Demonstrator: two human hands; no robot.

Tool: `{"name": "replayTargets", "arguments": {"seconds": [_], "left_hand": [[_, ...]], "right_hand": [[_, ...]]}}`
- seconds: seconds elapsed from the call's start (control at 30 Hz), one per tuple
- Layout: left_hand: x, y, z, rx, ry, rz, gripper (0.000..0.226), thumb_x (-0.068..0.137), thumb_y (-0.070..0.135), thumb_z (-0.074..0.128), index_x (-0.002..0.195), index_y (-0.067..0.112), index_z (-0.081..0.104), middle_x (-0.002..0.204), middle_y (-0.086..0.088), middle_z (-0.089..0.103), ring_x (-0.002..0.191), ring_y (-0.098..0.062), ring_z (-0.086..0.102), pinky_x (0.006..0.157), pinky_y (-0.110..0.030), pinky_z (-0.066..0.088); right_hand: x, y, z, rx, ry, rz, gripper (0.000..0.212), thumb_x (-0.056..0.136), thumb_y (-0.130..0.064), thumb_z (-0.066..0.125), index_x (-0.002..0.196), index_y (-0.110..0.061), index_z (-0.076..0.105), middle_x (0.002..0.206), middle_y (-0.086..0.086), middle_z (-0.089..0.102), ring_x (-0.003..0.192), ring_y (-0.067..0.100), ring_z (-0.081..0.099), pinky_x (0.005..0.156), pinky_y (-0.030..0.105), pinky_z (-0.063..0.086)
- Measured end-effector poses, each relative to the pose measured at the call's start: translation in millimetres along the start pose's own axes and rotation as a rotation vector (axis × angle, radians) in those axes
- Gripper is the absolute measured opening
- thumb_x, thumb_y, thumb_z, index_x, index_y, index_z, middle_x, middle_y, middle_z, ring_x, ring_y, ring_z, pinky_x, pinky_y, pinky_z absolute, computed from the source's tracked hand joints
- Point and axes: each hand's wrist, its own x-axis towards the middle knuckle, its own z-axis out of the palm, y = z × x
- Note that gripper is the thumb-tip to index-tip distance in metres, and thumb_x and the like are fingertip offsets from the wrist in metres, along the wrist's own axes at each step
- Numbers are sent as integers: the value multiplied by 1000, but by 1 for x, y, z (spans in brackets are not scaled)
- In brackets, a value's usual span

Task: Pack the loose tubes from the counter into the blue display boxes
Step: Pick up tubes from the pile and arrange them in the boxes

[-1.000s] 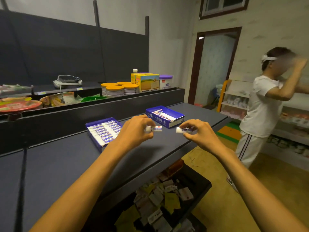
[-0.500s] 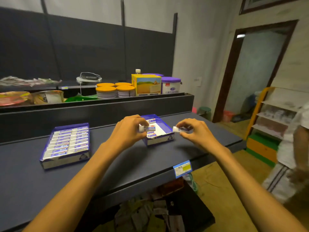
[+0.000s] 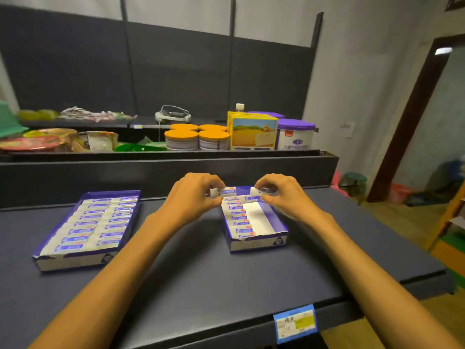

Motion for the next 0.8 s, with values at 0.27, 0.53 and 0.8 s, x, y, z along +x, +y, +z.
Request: {"name": "replayTargets", "arguments": {"seconds": [0.27,0.53,0.8], "left_hand": [[4,-5,-4,-7,-10,-35,30,83,30,73,111,23,66,102,5,69,86,-9,62,75,-30,58],[12,1,7,-32,-65,-68,29,83,30,73,110,21,66,104,2,70,92,-11,65,79,-30,58],[14,4,17,-39,-45,-131,29,83,29,73,110,20,67,105,2,70,89,-8,64,75,-23,56]], "right_hand": [[40,8,18,-144,-203,-40,21,87,-15,70,105,-24,65,114,-3,65,102,11,57,85,28,51],[56,16,16,-191,-351,-124,21,84,-13,72,100,-24,66,109,-3,65,98,11,60,81,24,51],[56,22,22,-159,-390,-156,21,84,-17,73,101,-24,62,110,-2,64,98,13,60,82,27,53]]}}
